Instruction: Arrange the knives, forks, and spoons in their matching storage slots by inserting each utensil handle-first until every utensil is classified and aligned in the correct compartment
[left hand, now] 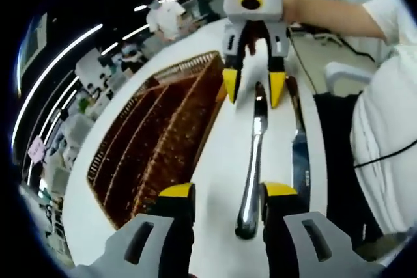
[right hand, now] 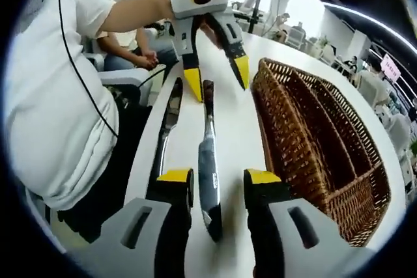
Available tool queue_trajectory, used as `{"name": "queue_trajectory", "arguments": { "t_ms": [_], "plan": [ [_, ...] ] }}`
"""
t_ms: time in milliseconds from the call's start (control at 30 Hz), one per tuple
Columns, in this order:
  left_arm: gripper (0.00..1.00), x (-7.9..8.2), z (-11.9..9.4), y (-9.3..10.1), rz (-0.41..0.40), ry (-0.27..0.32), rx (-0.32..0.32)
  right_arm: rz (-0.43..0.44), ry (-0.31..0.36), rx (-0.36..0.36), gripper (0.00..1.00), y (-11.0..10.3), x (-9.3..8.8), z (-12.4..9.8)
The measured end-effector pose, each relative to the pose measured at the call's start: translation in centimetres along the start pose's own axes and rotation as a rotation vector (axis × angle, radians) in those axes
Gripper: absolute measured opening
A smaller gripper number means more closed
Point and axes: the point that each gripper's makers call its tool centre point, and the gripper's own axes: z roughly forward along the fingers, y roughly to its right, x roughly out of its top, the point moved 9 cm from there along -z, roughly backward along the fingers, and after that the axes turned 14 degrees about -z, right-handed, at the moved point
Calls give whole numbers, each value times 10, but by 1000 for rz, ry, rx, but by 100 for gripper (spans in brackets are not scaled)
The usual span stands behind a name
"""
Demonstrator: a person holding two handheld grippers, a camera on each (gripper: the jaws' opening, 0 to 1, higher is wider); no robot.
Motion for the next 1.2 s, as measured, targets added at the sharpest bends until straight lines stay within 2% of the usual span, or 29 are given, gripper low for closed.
{"name": "queue_trajectory", "arguments": {
  "t_ms": [33, 267, 600, 800, 833, 900, 1100, 1200],
  "plan": [
    [34, 1, 1, 1, 16, -17, -18, -3, -4, 5, 30, 0, 1, 1],
    [32, 4, 3, 1, 55, -51, -38, -28, -47, 58, 28, 5, 5, 3],
    [26, 3, 2, 0, 53, -93, -81, -31, -75, 134, 21, 6, 9, 7],
    [25, 4, 4, -2, 55, -113, -105, -29, -99, 168, 21, 9, 10, 9],
    [24, 4, 4, -2, 55, -117, -109, -41, -100, 172, 20, 9, 11, 9],
    [21, 4, 5, -1, 55, -129, -124, -13, -111, 193, 19, 10, 11, 10],
    [15, 4, 7, 0, 54, -151, -164, -37, -135, 219, 17, 10, 15, 14],
    [12, 3, 8, 2, 46, -154, -181, -15, -148, 229, 16, 10, 15, 14]
  ]
}}
